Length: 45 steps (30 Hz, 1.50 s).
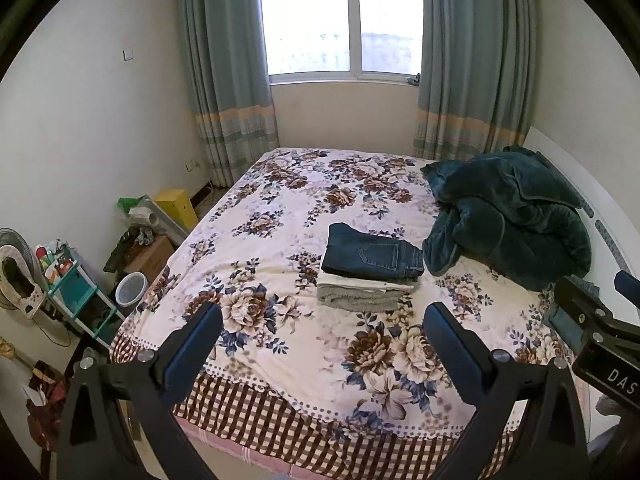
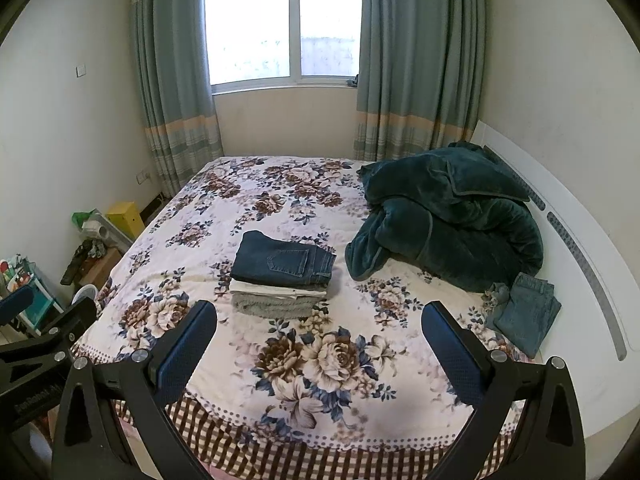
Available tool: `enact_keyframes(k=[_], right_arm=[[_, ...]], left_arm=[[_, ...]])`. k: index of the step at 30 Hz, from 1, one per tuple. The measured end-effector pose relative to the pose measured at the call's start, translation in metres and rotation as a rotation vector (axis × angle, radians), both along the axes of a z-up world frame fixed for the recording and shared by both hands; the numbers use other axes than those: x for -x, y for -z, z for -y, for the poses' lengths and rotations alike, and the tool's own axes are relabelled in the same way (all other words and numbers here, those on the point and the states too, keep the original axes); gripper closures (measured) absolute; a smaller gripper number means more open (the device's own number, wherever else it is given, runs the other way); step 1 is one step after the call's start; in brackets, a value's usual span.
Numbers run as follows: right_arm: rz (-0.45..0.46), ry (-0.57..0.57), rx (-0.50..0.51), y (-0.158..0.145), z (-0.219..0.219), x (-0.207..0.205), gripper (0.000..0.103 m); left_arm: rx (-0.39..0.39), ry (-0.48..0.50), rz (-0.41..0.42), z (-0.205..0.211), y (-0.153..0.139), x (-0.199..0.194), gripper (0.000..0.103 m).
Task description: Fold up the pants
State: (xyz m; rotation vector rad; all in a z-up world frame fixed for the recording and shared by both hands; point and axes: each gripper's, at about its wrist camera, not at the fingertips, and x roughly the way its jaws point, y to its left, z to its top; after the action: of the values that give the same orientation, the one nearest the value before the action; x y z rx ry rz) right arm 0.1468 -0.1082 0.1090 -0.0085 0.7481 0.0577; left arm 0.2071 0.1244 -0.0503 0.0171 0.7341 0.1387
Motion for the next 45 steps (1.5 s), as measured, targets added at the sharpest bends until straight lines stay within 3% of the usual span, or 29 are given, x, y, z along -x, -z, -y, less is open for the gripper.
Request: enact_keyframes(k=[31, 45], right_arm=[[0.003, 0.001, -0.007, 0.003, -0.004, -0.016, 0.0], [-0.009, -0.005, -0.007, 0.014, -0.015, 0.001, 0.0]], left_arm=[[-0.006, -0.011, 0.016, 0.002, -0.014, -0.003, 0.0], [-0.006, -0.018, 0.017, -0.001, -0.012, 0.004, 0.0]])
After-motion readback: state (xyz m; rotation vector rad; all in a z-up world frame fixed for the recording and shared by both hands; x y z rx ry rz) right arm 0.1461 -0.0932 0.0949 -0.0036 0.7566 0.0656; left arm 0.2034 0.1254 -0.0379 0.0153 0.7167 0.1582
